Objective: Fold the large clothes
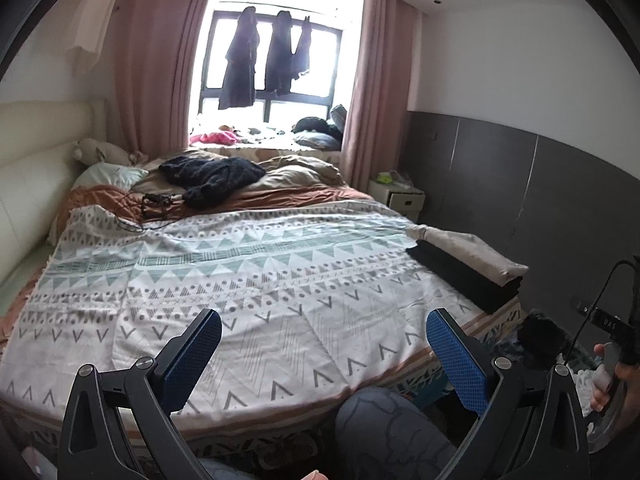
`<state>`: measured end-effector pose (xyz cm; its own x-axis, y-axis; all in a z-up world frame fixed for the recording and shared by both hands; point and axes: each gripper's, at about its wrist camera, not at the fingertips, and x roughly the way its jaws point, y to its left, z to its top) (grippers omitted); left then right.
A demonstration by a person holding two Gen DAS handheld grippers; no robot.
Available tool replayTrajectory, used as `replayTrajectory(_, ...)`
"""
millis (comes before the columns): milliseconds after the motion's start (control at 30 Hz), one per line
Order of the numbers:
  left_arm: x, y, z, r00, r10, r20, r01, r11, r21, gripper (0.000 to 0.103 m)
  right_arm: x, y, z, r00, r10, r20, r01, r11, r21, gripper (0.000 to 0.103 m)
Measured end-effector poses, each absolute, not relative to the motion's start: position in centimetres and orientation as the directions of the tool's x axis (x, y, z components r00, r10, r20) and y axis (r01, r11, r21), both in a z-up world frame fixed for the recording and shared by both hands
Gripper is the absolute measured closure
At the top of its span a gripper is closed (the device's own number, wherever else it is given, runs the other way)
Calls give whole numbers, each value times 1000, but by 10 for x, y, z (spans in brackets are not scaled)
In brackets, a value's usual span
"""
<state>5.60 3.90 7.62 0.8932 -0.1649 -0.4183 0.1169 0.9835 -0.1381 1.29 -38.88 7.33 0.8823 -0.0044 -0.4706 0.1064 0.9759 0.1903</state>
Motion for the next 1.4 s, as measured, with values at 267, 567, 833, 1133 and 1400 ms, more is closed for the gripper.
replayTrajectory(267, 50, 33, 70, 888, -157, -432, 111, 985, -129, 0, 16, -379, 63, 879, 18, -476, 84, 978, 191, 0)
replayTrajectory(567, 49, 33, 70, 888, -158, -432, 105, 984, -144, 1, 16, -386, 64, 883, -32, -469, 137, 972, 191, 0)
replayTrajectory(833, 48, 35, 70, 893, -162, -421, 100, 981, -166, 1, 15, -395, 63, 882, -15, -472, 133, 967, 219, 0)
replayTrajectory(1133, 47, 36, 72, 895, -148, -421, 85, 983, -165, 0, 18, -398, 58, 874, -6, -485, 132, 965, 227, 0)
replayTrajectory(1400, 47, 36, 72, 892, -147, -427, 86, 984, -159, 0, 17, -395, 58, 875, -9, -484, 134, 965, 224, 0)
